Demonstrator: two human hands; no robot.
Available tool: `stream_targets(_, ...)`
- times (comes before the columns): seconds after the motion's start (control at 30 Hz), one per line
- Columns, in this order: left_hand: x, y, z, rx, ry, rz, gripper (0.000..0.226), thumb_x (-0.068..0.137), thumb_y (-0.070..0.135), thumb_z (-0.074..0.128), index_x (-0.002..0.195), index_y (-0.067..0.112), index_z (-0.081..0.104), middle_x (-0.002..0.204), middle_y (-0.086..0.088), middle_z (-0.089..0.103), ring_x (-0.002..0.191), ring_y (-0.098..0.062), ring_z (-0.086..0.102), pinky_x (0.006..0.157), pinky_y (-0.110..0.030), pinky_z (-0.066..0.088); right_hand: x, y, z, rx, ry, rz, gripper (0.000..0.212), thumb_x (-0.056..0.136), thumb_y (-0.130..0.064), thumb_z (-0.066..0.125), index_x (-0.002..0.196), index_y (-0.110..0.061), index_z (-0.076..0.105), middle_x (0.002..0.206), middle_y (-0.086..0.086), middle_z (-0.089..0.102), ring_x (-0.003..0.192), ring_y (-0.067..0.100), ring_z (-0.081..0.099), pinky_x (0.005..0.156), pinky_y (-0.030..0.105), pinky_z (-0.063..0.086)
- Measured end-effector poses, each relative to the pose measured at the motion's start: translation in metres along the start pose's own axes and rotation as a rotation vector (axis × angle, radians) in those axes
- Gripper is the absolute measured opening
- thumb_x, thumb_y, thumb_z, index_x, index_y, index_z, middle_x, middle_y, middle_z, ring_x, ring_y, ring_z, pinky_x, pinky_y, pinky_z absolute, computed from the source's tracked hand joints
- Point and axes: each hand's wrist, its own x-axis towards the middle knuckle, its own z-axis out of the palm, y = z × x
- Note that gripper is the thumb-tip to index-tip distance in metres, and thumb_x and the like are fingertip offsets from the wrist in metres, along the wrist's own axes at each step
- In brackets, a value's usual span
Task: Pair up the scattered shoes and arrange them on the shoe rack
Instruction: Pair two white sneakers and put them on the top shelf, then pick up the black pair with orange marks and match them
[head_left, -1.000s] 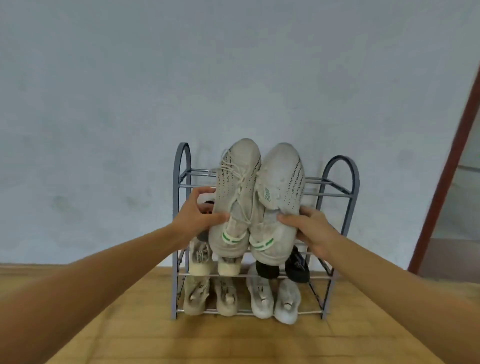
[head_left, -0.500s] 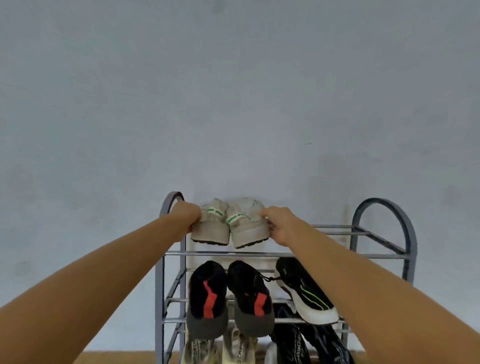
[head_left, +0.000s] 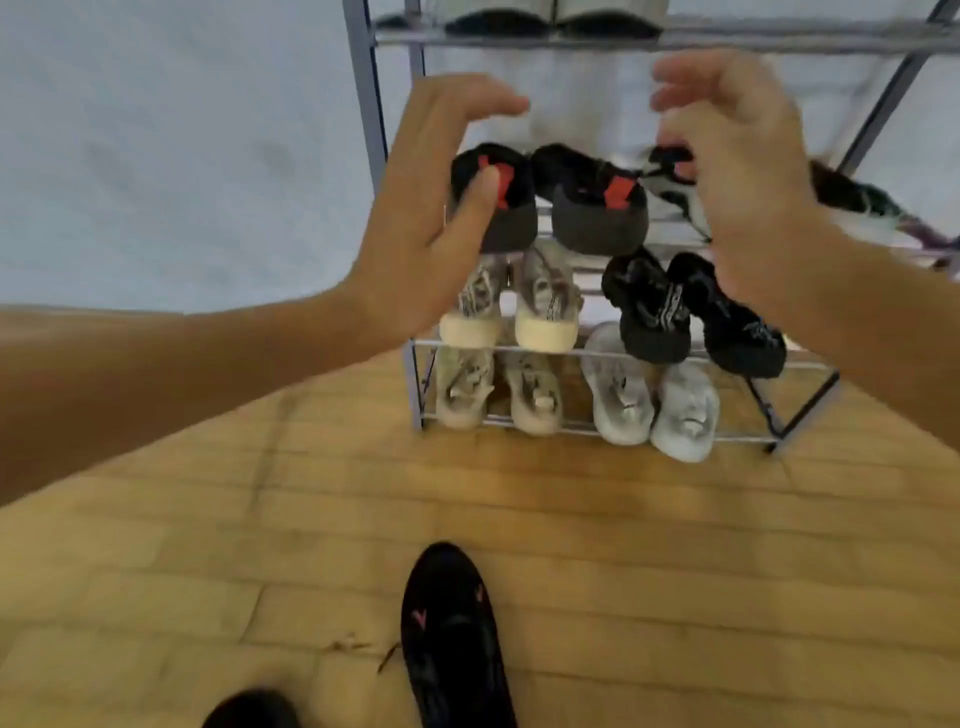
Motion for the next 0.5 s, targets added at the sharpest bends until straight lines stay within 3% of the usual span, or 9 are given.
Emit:
stream_targets(0.1, -0.134, 0.024, 0.015, -0.05, -0.379, -0.201, 0.041, 0.094, 0.012, 0.048, 0.134, 0.005, 0.042, 0.134, -0.001, 0.04, 0.129, -0.019, 0.038, 0.109, -0.028, 0.03, -0.107, 0.065, 0.023, -0.053, -0.309, 0.308, 0.024, 0.091, -0.011, 0.052, 0.102, -0.031, 0.057, 0.106, -0.006, 0.058, 0.088, 0.006, 0.055, 0.067, 0.017, 0.043)
stream_targets(0.17, -0.221, 0.026, 0.033, 0.004, -0.646, -0.533, 0.068, 0.088, 0.042, 0.048, 0.147, 0.015, 0.025, 0.152, 0.0, 0.024, 0.141, -0.015, 0.02, 0.116, -0.031, 0.02, -0.188, 0.109, 0.039, -0.154, -0.523, 0.646, 0.03, 0.092, -0.021, 0.055, 0.119, -0.03, 0.051, 0.121, -0.007, 0.05, 0.099, 0.008, 0.05, 0.065, 0.016, 0.04)
stream_targets(0.23, -0.289, 0.027, 0.055, 0.077, -0.816, -0.987, 0.091, 0.084, 0.056, 0.051, 0.151, 0.021, 0.001, 0.16, -0.002, -0.005, 0.147, -0.018, 0.0, 0.119, -0.041, 0.013, -0.264, 0.142, 0.049, -0.263, -0.644, 0.789, 0.045, 0.091, -0.029, 0.057, 0.133, -0.027, 0.04, 0.131, -0.01, 0.039, 0.114, 0.008, 0.044, 0.075, 0.014, 0.044)
stream_targets(0.27, -0.314, 0.033, 0.067, 0.095, -0.837, -1.158, 0.097, 0.085, 0.056, 0.054, 0.151, 0.021, -0.007, 0.16, -0.004, -0.014, 0.148, -0.022, -0.007, 0.12, -0.044, 0.013, -0.296, 0.153, 0.052, -0.315, -0.68, 0.808, 0.052, 0.09, -0.031, 0.058, 0.136, -0.026, 0.036, 0.133, -0.009, 0.037, 0.122, 0.01, 0.042, 0.088, 0.019, 0.046)
stream_targets(0.33, -0.348, 0.052, 0.087, 0.058, -0.809, -1.301, 0.099, 0.086, 0.048, 0.058, 0.15, 0.019, -0.012, 0.158, -0.005, -0.023, 0.148, -0.025, -0.007, 0.119, -0.038, 0.016, -0.337, 0.164, 0.058, -0.372, -0.74, 0.849, 0.063, 0.087, -0.033, 0.06, 0.142, -0.024, 0.03, 0.137, -0.007, 0.037, 0.131, 0.014, 0.038, 0.105, 0.03, 0.04)
stream_targets(0.4, -0.362, 0.067, 0.098, -0.025, -0.709, -1.332, 0.095, 0.089, 0.034, 0.061, 0.151, 0.023, -0.011, 0.157, -0.004, -0.026, 0.148, -0.024, 0.001, 0.115, -0.032, 0.022, -0.352, 0.17, 0.062, -0.333, -0.72, 0.86, 0.068, 0.086, -0.029, 0.06, 0.145, -0.026, 0.026, 0.143, -0.007, 0.038, 0.131, 0.014, 0.039, 0.109, 0.036, 0.039)
stream_targets(0.5, -0.361, 0.069, 0.101, -0.104, -0.592, -1.351, 0.094, 0.089, 0.025, 0.063, 0.151, 0.027, -0.007, 0.157, -0.002, -0.024, 0.148, -0.023, -0.001, 0.116, -0.033, 0.019, -0.347, 0.172, 0.068, -0.244, -0.636, 0.944, 0.06, 0.087, -0.013, 0.057, 0.139, -0.026, 0.031, 0.136, -0.003, 0.047, 0.123, 0.015, 0.047, 0.102, 0.035, 0.046)
